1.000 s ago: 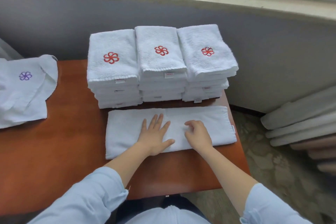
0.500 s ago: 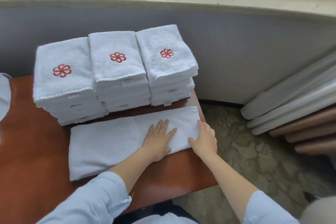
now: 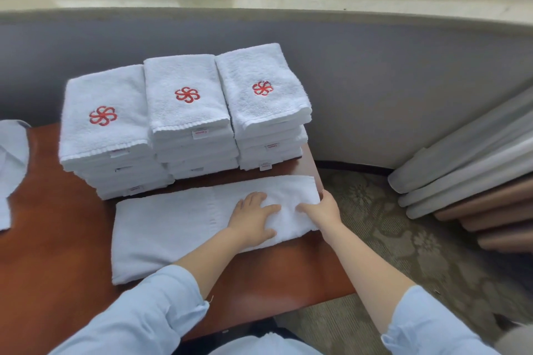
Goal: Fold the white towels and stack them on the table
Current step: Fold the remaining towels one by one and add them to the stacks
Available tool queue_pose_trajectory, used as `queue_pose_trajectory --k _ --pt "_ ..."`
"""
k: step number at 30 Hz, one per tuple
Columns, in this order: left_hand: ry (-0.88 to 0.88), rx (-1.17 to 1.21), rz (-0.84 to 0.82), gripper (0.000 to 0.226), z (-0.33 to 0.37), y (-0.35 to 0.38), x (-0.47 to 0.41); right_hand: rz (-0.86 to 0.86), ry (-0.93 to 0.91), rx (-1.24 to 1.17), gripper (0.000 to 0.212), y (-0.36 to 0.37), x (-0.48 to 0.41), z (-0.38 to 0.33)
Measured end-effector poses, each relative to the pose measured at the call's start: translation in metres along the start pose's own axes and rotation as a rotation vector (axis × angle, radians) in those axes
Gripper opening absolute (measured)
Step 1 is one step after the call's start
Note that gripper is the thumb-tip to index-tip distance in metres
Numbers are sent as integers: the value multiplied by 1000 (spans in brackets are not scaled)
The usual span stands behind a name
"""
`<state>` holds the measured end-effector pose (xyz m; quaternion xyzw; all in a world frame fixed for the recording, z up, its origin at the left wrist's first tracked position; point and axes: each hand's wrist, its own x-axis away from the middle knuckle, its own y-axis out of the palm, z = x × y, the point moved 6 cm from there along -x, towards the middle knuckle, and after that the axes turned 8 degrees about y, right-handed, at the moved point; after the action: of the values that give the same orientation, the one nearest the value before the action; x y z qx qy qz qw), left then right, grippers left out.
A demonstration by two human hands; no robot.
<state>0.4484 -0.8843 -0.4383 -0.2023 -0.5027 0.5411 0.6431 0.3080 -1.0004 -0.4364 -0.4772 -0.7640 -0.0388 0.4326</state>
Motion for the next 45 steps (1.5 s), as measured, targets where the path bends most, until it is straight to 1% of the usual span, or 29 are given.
queue_pose_trajectory --k 2,3,4,5,7,9,11,13,16,17,18,21,24,26,29,32,34,38,41,43,45 --pt "-42 258 76 50 1 -12 -1 -38 9 -152 24 1 6 -5" --pt "-63 423 102 47 3 -18 0 -77 0 -167 17 5 9 -9" --pt "-80 597 118 45 7 -24 1 -125 -21 -157 14 11 14 -14" --pt "-94 758 135 43 10 -30 3 -186 -48 -142 13 18 19 -19" --pt "-135 993 197 37 13 -44 10 -316 -127 -145 11 35 32 -33" --pt "-190 1148 282 33 8 -59 23 -384 -191 -159 12 49 49 -49" --pt "-258 1221 362 33 -3 -73 42 -425 -213 -159 23 64 65 -63" --pt "-310 1189 437 33 -21 -85 65 -481 -245 -161 34 84 79 -75" --pt "-375 1156 486 15 -54 -98 98 -510 -320 -181 41 113 100 -94" --pt "-395 1162 494 9 -65 -101 110 -512 -334 -200 40 123 105 -99" --pt "-416 1170 515 8 -77 -105 122 -510 -339 -214 39 133 110 -102" --pt "-490 1190 588 11 -116 -110 156 -435 -369 -160 35 167 120 -106" --pt "-537 1120 590 11 -154 -105 184 -286 -496 77 30 202 131 -104" --pt "-570 1090 597 12 -180 -97 198 -232 -573 253 29 225 137 -97" --pt "-615 1137 583 8 -212 -77 210 -200 -638 504 42 251 141 -78" --pt "-663 1137 542 6 -237 -61 213 -185 -645 673 53 265 140 -58" --pt "-668 1102 518 5 -251 -54 211 -163 -632 761 55 273 137 -49" --pt "-628 1030 449 9 -270 -40 201 -50 -670 936 56 290 131 -41" --pt "-560 913 401 16 -277 -38 193 -11 -632 1046 66 300 121 -28" --pt "-533 764 357 26 -281 -38 191 7 -633 1107 75 303 116 -19" --pt "-524 563 320 32 -283 -38 191 16 -642 1138 86 305 113 -13"
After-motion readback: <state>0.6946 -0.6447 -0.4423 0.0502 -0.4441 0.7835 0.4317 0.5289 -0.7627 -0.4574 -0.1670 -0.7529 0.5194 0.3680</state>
